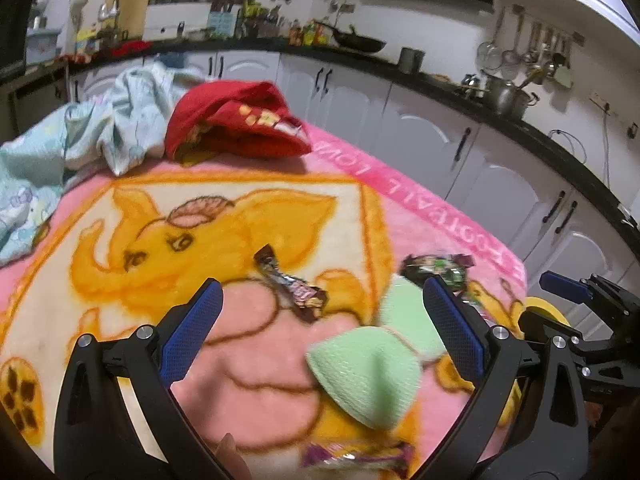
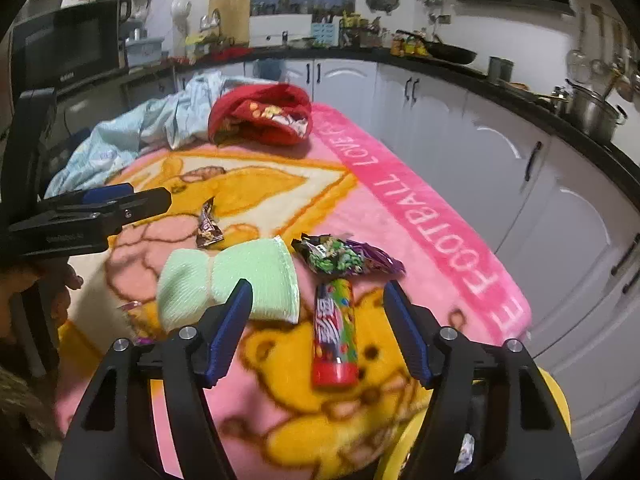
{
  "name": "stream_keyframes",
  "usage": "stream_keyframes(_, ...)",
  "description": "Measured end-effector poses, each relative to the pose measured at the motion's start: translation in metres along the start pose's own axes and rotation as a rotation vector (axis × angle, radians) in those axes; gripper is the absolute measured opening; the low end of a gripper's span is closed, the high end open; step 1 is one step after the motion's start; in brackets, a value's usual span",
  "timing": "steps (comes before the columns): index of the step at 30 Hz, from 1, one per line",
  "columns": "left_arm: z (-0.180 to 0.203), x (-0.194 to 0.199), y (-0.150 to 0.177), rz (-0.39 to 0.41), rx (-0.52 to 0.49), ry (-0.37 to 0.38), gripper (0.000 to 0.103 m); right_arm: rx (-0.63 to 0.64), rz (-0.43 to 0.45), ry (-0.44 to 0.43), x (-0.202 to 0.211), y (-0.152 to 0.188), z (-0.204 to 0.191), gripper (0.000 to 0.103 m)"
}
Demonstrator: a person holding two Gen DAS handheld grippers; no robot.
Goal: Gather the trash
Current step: 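Move both tools back over the remaining trash on the blanket, then grasp the chocolate bar with the left tool while the right tool grasps the green wrapper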
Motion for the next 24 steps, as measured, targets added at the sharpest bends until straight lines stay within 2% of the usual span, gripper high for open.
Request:
stream_keyframes(6, -0.025, -0.026, -0.002, -0.078, 0.069, 0.027, 0.090, 0.091, -0.063, 0.005, -0.044, -0.011, -0.015, 0.048)
stream_keyframes(9, -0.032, -0.038, -0.003, -0.116, 0.097, 0.047, 0.084, 0.147, -0.081, 0.027, -0.060, -0.013, -0.021, 0.042)
stream_keyframes(16, -0.041, -0.070, -0.007, -0.200, 0.136, 0.078, 0.069, 0.214, -0.107, 0.047, -0.083, -0.017, -0.027, 0.037)
stream_keyframes(19, -0.046, -0.082, -0.007, -0.230, 0.157, 0.077, 0.060, 0.235, -0.126, 0.049, -0.090, -0.017, -0.028, 0.030)
stream_keyframes(24, -0.047, -0.090, -0.004, -0.254, 0.156, 0.068, 0.053, 0.255, -0.151, 0.042, -0.100, -0.015, -0.031, 0.020)
Point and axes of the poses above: each gripper's, at about its wrist camera, not at the fingertips, and x roughly against the way its jaws point, z to its right, y to its underside, the point moved 3 cm from there along -x, roughly the way its jaws point, and after that the axes turned 11 degrees about y, right-handed, at the moved point
